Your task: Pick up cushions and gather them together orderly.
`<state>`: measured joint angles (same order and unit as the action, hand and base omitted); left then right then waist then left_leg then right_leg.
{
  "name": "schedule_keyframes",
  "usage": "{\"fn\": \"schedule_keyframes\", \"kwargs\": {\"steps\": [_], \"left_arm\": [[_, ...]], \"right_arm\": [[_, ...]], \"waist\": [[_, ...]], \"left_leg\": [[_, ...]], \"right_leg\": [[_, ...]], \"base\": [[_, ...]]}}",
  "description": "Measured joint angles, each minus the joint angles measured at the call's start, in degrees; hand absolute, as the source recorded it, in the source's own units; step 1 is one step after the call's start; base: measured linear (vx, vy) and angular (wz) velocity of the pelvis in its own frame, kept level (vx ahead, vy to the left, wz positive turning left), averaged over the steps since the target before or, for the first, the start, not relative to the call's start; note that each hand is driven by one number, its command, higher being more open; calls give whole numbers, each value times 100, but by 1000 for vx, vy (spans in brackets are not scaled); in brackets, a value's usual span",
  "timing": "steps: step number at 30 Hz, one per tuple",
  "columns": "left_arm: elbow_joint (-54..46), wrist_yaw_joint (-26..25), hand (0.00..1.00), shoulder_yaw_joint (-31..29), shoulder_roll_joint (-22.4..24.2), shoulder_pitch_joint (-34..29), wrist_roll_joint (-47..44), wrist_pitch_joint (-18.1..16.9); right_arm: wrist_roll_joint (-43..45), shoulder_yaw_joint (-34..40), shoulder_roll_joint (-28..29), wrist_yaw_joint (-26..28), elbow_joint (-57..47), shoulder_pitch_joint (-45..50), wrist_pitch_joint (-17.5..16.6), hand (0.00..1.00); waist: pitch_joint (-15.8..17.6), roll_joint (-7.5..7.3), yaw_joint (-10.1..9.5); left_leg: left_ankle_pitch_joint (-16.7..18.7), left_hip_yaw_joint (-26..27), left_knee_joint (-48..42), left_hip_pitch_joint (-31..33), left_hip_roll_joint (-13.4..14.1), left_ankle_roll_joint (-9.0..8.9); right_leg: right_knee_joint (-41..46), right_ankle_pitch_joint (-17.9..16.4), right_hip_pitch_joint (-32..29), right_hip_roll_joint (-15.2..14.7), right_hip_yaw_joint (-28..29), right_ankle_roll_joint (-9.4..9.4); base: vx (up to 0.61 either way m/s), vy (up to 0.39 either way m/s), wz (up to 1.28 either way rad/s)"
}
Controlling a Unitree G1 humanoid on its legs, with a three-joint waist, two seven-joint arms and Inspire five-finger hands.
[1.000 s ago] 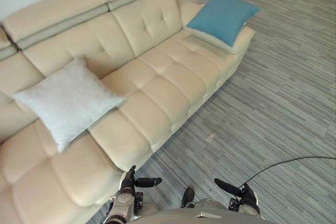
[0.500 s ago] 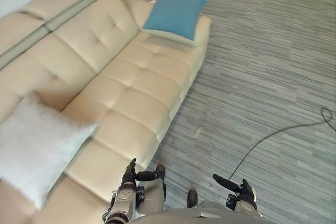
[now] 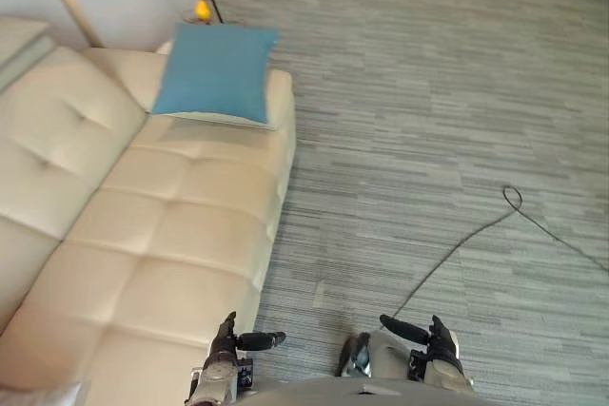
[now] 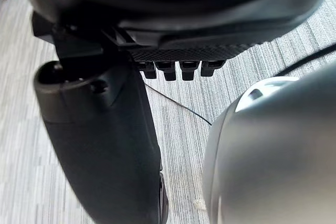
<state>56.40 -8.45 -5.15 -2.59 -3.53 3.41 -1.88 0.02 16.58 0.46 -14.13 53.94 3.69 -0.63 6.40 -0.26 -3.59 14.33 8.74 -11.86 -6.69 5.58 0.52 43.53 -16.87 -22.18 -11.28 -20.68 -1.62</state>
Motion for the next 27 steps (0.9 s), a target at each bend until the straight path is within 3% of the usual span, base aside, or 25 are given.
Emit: {"fn": "schedule_keyframes", "kwargs": {"steps": [1,2,3,5,7,8,9,11,12,14,16,17,18,20,21,23,24,25,26,27], "left_arm": [[10,-1,100,9,-1,4,-9,0],[75,-6,100,47,-24,22,-51,-4],[213,23,100,156,-183,75,-61,-2],[348,29,100,177,-109,218,-43,-14],[369,25,100,143,95,252,13,-24],[366,26,100,140,128,242,44,-35],[304,95,100,56,166,252,142,-60],[122,131,100,-119,152,224,139,-86],[72,125,100,-127,130,223,145,-125],[-118,129,100,-114,148,224,145,-171],[-154,134,100,-78,171,237,156,-194],[-176,135,100,-93,184,244,155,-193],[-219,133,100,-155,206,271,156,-178],[-235,125,100,-262,276,272,159,-179],[-235,123,100,-262,282,266,159,-181],[-235,125,100,-275,278,266,157,-176],[-233,132,100,-271,243,237,158,-175],[-227,142,100,-271,178,258,160,-169],[-214,141,100,-269,159,258,159,-166],[-181,148,100,-257,139,258,160,-152]], "right_arm": [[0,0,-6,2,7,-25,2,100],[0,-28,-19,8,106,-139,1,100],[8,-122,-45,27,300,-180,-9,100],[-7,-102,-170,53,408,-364,27,100],[-88,49,-263,57,509,-388,2,100],[-65,129,-257,48,510,-378,14,100],[-86,87,-234,19,500,-293,38,100],[-110,-47,-226,23,477,-245,42,100],[-109,-48,-201,19,470,-237,42,100],[-104,-35,-153,12,436,-240,52,100],[-104,-35,-123,9,427,-252,56,100],[-103,-35,-81,4,402,-264,57,100],[-103,-36,-41,-3,364,-268,60,100],[-102,-38,-15,-25,324,-221,60,100],[-102,-39,-19,-25,316,-197,60,100],[-102,-42,0,-25,315,-143,77,100],[-105,-41,38,-25,313,-130,85,100],[-113,-56,78,-19,297,-127,84,100],[-117,-56,81,-14,296,-120,84,100],[-119,-46,77,8,298,-90,85,100]], "waist": [[7,6,4],[31,-32,61],[83,-195,96],[115,45,44],[184,353,93],[185,374,94],[224,414,91],[297,401,32],[329,339,17],[346,317,-67],[347,310,-149],[358,301,-188],[383,273,-227],[398,245,-237],[389,260,-249],[363,215,-310],[254,147,-344],[192,8,-365],[167,-37,-378],[147,-70,-381]], "left_leg": [[-1,6,26,-32,15,-1],[-4,13,146,-164,44,-8],[12,-50,220,-401,-55,-117],[-94,-281,129,-386,125,-178],[-381,-730,-722,-267,415,-454],[-447,-815,-1120,-142,470,-518],[-749,-1103,-2749,574,652,-636],[-541,-1106,-4433,1434,753,-771],[-455,-1016,-4695,1739,725,-760],[-201,-611,-4432,2312,626,-594],[-77,-296,-3181,2483,448,-512],[-117,-266,-2063,2504,267,-446],[-338,-285,-1072,2516,101,-413],[-790,-297,-26,2537,-103,-436],[-871,-289,94,2543,-113,-432],[-1553,-230,100,2472,-162,-291],[-1887,-134,-20,2482,-230,-12],[-1712,-5,-231,2481,-378,89],[-1537,44,-333,2463,-451,135],[-1278,99,-440,2312,-564,188]], "right_leg": [[-132,22,-42,20,1,-8],[-1037,428,-224,130,76,-46],[-1909,1669,-100,204,253,620],[-1865,1511,-59,476,339,642],[-2025,1176,368,814,233,742],[-2126,1127,501,884,204,733],[-2488,1042,995,1071,69,716],[-2902,987,1635,1287,-2,748],[-3067,959,1858,1341,-14,762],[-3424,938,2304,1412,27,731],[-3679,934,2562,1429,94,716],[-3807,906,2715,1420,168,670],[-3916,867,2863,1378,226,615],[-4032,688,3146,1300,248,397],[-4068,649,3229,1301,257,358],[-4102,451,3500,1224,357,135],[-4077,350,3554,1095,447,-17],[-3955,296,3537,859,583,-99],[-3742,279,3479,737,695,-129],[-3017,171,3307,521,859,-307]], "base": [[473,-210,-26],[493,-262,-16],[498,-287,-32],[423,-277,-46],[498,-349,-21],[360,-263,32],[254,-211,32],[290,-240,22],[350,-237,10],[312,-154,-5],[390,-65,-19],[464,10,-20],[475,51,-19],[459,77,-9],[470,106,-7],[461,121,-19],[530,153,-29],[530,166,-29],[525,200,-18],[511,230,-4]]}}
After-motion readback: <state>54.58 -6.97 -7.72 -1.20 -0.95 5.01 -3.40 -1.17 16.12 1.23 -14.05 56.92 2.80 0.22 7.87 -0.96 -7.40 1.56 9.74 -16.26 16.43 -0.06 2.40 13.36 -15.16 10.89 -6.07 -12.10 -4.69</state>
